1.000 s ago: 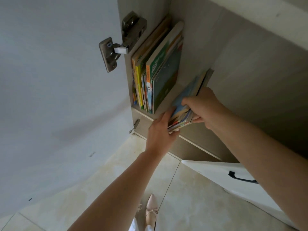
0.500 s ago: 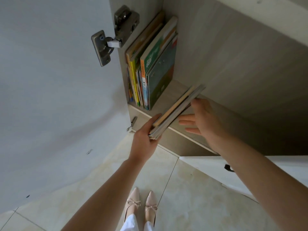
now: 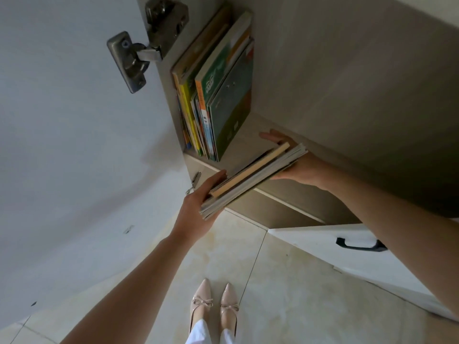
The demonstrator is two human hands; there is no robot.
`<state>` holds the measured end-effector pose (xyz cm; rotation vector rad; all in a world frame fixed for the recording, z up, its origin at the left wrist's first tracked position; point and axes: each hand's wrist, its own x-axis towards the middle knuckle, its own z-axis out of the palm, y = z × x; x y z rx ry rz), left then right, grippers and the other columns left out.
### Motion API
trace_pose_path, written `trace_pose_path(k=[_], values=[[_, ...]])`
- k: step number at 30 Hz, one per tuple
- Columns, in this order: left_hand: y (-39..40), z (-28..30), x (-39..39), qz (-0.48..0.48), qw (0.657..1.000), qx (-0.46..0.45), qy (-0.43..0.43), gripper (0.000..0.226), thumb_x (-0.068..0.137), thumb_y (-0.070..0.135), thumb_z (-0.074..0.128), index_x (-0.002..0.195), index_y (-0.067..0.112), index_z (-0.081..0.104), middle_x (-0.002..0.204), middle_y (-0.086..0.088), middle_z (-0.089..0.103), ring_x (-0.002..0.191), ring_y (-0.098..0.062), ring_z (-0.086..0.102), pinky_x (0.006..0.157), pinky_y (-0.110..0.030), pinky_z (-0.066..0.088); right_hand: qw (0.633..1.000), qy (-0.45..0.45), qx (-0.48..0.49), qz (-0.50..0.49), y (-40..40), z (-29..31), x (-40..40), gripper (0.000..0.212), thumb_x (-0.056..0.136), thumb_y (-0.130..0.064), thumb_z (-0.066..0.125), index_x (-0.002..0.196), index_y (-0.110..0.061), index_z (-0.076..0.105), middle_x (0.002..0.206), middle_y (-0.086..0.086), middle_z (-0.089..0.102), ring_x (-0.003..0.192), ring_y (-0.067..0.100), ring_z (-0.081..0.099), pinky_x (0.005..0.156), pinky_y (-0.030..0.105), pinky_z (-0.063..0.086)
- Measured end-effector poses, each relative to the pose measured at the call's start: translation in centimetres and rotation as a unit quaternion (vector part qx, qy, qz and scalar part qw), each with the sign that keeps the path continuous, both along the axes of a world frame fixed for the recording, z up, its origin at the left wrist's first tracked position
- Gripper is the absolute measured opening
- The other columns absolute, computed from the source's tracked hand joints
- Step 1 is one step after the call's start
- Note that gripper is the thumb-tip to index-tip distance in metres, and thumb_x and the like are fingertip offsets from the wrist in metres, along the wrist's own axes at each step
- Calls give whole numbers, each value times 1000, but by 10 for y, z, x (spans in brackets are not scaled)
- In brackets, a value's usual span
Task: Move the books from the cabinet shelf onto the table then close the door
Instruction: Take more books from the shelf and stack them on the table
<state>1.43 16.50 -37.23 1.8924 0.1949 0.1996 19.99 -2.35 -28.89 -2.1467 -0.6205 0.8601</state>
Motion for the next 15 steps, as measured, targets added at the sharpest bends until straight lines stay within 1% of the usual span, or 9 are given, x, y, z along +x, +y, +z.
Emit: trace_pose_path(k=[2,3,4,5,8,10,11,13,15], values=[[1,-2,-1,6,1000,-9,7,53,88,46,62,136,33,45,125,2,60,117,-23,60,90,-51,55,1000,13,11,20,2,-2,0,75,66,-19,85,121,-52,46,149,7,39,138,20,39,113,44,36],[2,-2,-1,13,1000,-8,12,52,87,47,62,134,32,45,124,3,61,115,-23,61,88,-51,56,999,29,25,19,3,-3,-1,67,62,-30,86,116,-50,51,144,11,45,133,24,45,110,47,39],[3,-2,-2,17,1000,-9,14,50,87,48,62,131,31,46,122,2,62,114,-23,62,86,-51,57,998,38,39,15,2,-6,-2,62,59,-39,86,112,-46,56,138,14,50,129,26,50,107,50,41],[3,-1,-2,18,1000,-15,11,48,86,48,62,129,30,47,120,0,63,112,-24,63,85,-52,57,998,42,46,8,1,-10,-2,61,57,-41,86,111,-40,58,132,14,54,125,26,53,106,51,42],[3,4,-1,23,999,-44,9,44,86,46,64,125,30,53,118,-4,64,112,-27,62,87,-53,56,997,54,53,-23,-1,-15,-4,64,60,-18,86,117,-15,56,112,8,64,113,27,61,106,49,43],[5,9,3,33,998,-53,24,40,83,41,66,121,33,53,118,-7,62,112,-26,61,88,-49,56,997,54,37,-39,-3,-13,-6,70,67,-4,83,129,-5,50,114,11,63,115,28,60,105,41,46],[7,11,5,31,997,-59,36,39,81,37,68,117,35,53,117,-8,62,112,-24,60,89,-48,56,996,63,32,-49,-4,-12,-7,69,70,2,79,132,-3,48,117,11,62,116,26,59,101,31,49],[11,18,8,31,988,-124,89,43,74,24,76,111,34,58,117,-4,65,112,-18,62,92,-47,55,994,75,16,-72,-6,-7,-11,56,73,3,77,124,-8,55,113,7,65,109,19,61,87,16,51],[17,27,9,13,969,-196,152,48,71,7,80,110,29,62,112,2,70,105,-11,67,95,-46,53,994,83,-20,-69,-5,2,-16,38,74,-4,78,106,-18,63,101,-2,68,97,12,65,80,11,51]])
